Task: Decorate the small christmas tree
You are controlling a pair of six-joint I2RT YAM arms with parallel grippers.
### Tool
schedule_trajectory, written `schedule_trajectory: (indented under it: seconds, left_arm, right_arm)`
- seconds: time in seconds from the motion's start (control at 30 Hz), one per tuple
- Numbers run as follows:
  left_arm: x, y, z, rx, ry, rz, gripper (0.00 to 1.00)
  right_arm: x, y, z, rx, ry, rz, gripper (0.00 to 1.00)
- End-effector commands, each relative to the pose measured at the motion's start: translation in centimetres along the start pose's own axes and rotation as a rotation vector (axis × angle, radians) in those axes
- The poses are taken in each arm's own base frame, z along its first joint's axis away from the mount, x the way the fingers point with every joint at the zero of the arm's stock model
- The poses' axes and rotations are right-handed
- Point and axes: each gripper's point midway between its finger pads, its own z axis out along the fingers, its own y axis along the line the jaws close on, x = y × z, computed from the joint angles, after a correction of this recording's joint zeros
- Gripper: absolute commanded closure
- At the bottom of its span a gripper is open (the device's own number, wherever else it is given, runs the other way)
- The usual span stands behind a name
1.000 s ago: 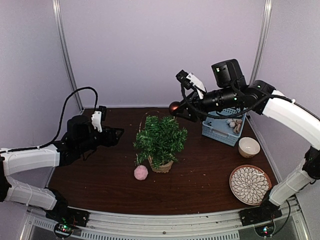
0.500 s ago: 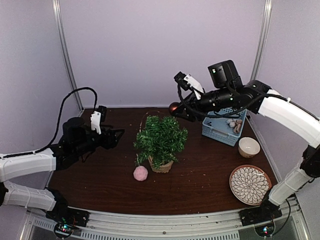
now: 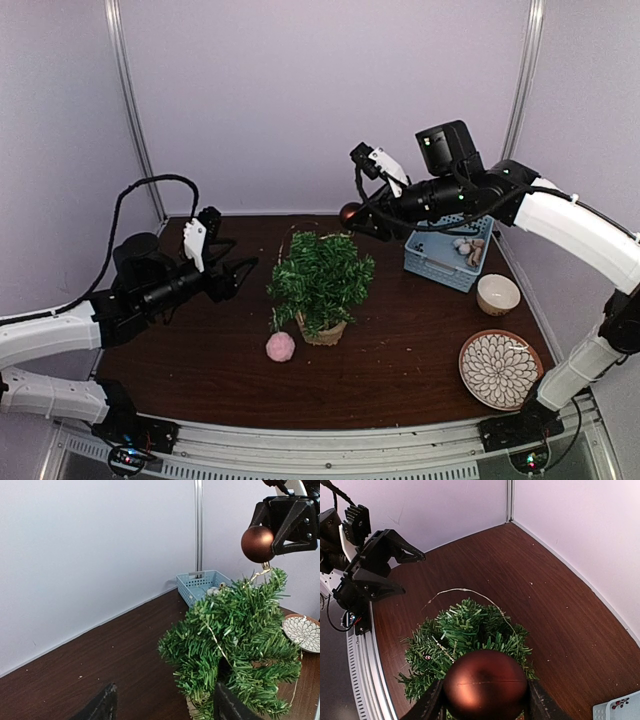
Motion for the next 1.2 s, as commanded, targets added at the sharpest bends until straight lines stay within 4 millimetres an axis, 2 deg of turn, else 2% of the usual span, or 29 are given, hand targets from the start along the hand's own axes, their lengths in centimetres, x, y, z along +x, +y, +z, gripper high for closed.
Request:
schedule_trajectory:
  seconds: [0.0,0.27,0.53,0.67,0.93,1.17]
  left_arm:
    - [-3.7,-0.6,0.2,0.016,-0.095,0.066,0.35]
    - [-7.0,-5.5,1.6,0.225,-0.124,0.228,0.39]
    - [-8.6,-10.1,3.5,0.393,-0.130,0.337,0.49]
    - [-8.4,-11.8,4.3,0.454,-0.116,0.382,0.51]
    - [-7.9,-13.2,5.6,0.499,-0.110,0.391,0.59]
    - [-8.1,-13.4,6.5,0.493,-0.120,0.380,0.59]
  right_arm:
    - [-2.0,0.1,-1.6,0.006,-0.073,0.002,0.61]
    - [-3.4,1.4,-3.7,-0.036,-0.141,0.007,0.62]
    - [-2.9,1.7,-3.6,-0.052,-0.133,0.012,0.62]
    - [-3.3,2.2,-4.0,-0.074,-0.153,0.012,0.62]
    - [-4.2,3.0,-5.1,-0.105,-0.195,0.008,0.62]
    - [-4.6,3.4,-5.3,-0.124,-0.207,0.008,0.62]
